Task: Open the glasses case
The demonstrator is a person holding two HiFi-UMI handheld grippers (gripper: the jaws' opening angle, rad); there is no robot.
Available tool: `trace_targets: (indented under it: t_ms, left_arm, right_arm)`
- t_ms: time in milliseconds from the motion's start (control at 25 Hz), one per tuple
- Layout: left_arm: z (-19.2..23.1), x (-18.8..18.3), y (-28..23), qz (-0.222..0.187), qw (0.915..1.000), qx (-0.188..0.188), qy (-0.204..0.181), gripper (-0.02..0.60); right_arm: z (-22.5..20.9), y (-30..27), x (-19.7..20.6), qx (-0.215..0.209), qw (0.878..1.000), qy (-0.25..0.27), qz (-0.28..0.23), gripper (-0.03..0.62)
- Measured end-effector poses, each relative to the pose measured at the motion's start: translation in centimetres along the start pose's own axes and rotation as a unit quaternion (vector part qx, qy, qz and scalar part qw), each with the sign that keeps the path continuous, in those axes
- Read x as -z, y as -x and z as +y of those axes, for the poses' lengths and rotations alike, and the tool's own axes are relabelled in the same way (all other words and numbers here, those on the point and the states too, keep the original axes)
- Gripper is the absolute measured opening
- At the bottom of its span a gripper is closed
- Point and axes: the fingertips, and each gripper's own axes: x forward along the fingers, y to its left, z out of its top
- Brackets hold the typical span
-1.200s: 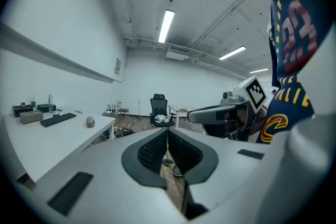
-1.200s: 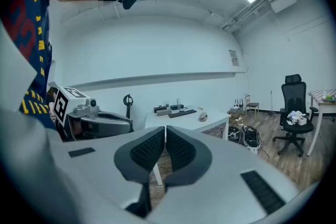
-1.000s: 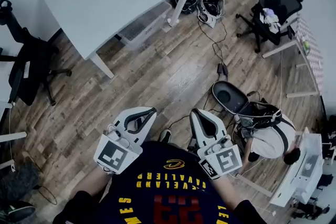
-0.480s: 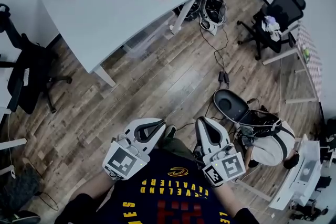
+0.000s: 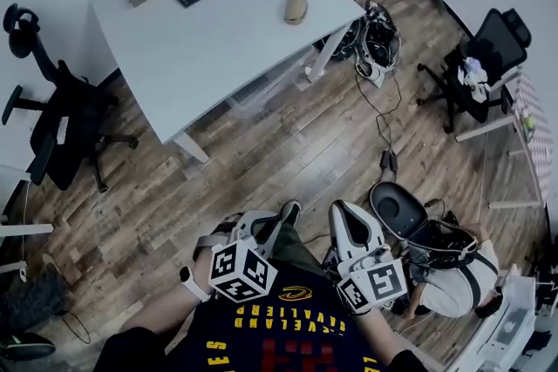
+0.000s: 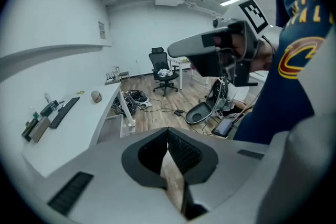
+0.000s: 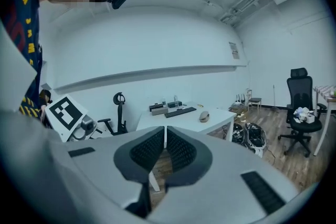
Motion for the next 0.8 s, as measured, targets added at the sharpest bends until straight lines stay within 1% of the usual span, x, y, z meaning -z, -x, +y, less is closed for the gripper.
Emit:
trace_targets:
  t_ms: [80, 160, 280, 360, 480, 600, 680, 800]
  left_arm:
    - [1.5, -0.8, -0.5, 0.003, 0.9993, -0.004, 0.036, 0.014]
    - [2.8, -2.0, -1.3, 0.002, 0.9981, -0.009, 0.06, 0.014]
    - [4.6, -4.6, -3.1, -0.006, 0.9974, -0.029, 0.066, 0.014]
    - [5.7, -6.9, -3.9, -0.031, 0.9957, -0.042, 0.076, 0.014]
    - [6.9, -10.1, -4.5, -0.078, 0.9889, -0.052, 0.115, 0.014]
    - [8.2, -12.8, -4.7, -0.12, 0.98, -0.07, 0.143, 0.014]
    - [8.9, -13.9, -5.0, -0.132, 0.976, -0.081, 0.153, 0.014]
    - [9.3, -14.8, -6.0, -0.124, 0.9764, -0.092, 0.151, 0.014]
  right_arm:
    - [-0.6, -1.7, -0.3, -0.022, 1.0, 0.003, 0.004, 0.025]
    - [-1.6, -3.3, -0.6, -0.042, 0.999, 0.014, 0.017, 0.021]
    - [-3.4, -5.0, -1.2, -0.072, 0.996, 0.052, 0.03, 0.021]
    - [-4.6, -5.9, -1.7, -0.093, 0.993, 0.065, 0.03, 0.021]
    - [-6.2, -6.7, -2.5, -0.127, 0.991, 0.041, 0.011, 0.021]
    - [-7.2, -7.1, -3.2, -0.167, 0.986, 0.01, -0.008, 0.018]
    - [-7.9, -7.2, -3.6, -0.184, 0.983, 0.001, -0.014, 0.017]
    - [-9.7, -7.3, -3.7, -0.175, 0.985, 0.002, -0.012, 0.017]
